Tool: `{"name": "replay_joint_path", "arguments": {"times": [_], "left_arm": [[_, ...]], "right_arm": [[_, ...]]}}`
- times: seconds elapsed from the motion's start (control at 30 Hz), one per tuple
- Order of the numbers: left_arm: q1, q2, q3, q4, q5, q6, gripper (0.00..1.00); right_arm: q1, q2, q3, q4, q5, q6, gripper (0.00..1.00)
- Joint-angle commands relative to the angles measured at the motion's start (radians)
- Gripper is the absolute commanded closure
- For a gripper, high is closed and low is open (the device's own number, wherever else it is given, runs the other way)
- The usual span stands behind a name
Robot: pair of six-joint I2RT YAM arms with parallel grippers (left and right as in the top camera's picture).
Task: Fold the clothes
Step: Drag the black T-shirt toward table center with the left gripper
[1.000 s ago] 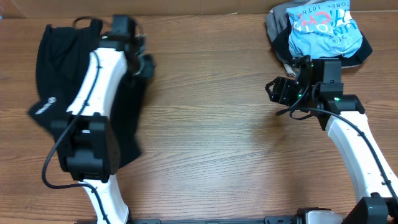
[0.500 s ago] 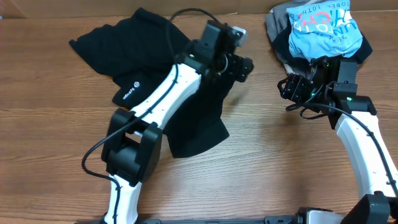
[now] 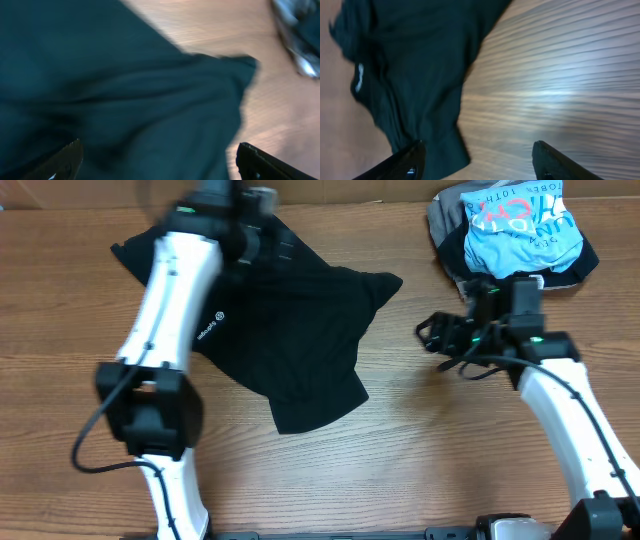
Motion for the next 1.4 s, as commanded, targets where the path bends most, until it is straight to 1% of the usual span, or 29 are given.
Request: {"name": "replay_joint_path", "arguments": {"times": [0.0,0.07,0.17,0.33,0.4,0.53,0.63,0.9,1.2,1.27,1.33,1.37], "left_arm": [[0.095,-0.037,0.029,-0.018,-0.009,0.073,0.00],[0.154,-0.036,0.029,-0.013,-0.014,0.080,0.00],[0.217,-0.036,0.029,-0.004,-0.015,0.084,0.00],[0.278,-0.032,0.026,0.018,-0.054,0.086,0.00],[0.291,-0.032,0.026,0.026,-0.080,0.087,0.00],[0.296,-0.031,0.026,0.033,-0.095,0.109,0.00],[0.287,-0.029,0.026,0.036,-0.119,0.109,0.00],[0.285,-0.027,0.026,0.027,-0.118,0.109,0.00],[0.283,-0.027,0.026,0.009,-0.128,0.113,0.00],[0.283,-0.027,0.026,0.006,-0.141,0.113,0.00],[0.283,-0.027,0.026,0.005,-0.142,0.113,0.00],[0.283,-0.027,0.026,0.005,-0.143,0.113,0.00]], "right_arm": [[0.118,0.006,0.014,-0.003,0.116,-0.010,0.30],[0.199,0.027,0.011,-0.007,0.222,0.012,0.31],[0.291,0.074,0.011,-0.002,0.296,0.021,0.32],[0.401,0.190,0.011,0.035,0.357,0.019,0.42],[0.426,0.241,0.011,0.042,0.380,0.019,0.43],[0.442,0.311,0.011,0.045,0.367,0.021,0.44],[0.447,0.343,0.011,0.045,0.328,0.022,0.48],[0.497,0.364,0.006,0.079,0.325,0.040,0.48],[0.503,0.409,0.005,0.127,0.325,0.040,0.49],[0.502,0.416,0.005,0.135,0.325,0.042,0.52],[0.503,0.416,0.005,0.141,0.325,0.047,0.57],[0.503,0.416,0.005,0.144,0.325,0.058,0.62]]}}
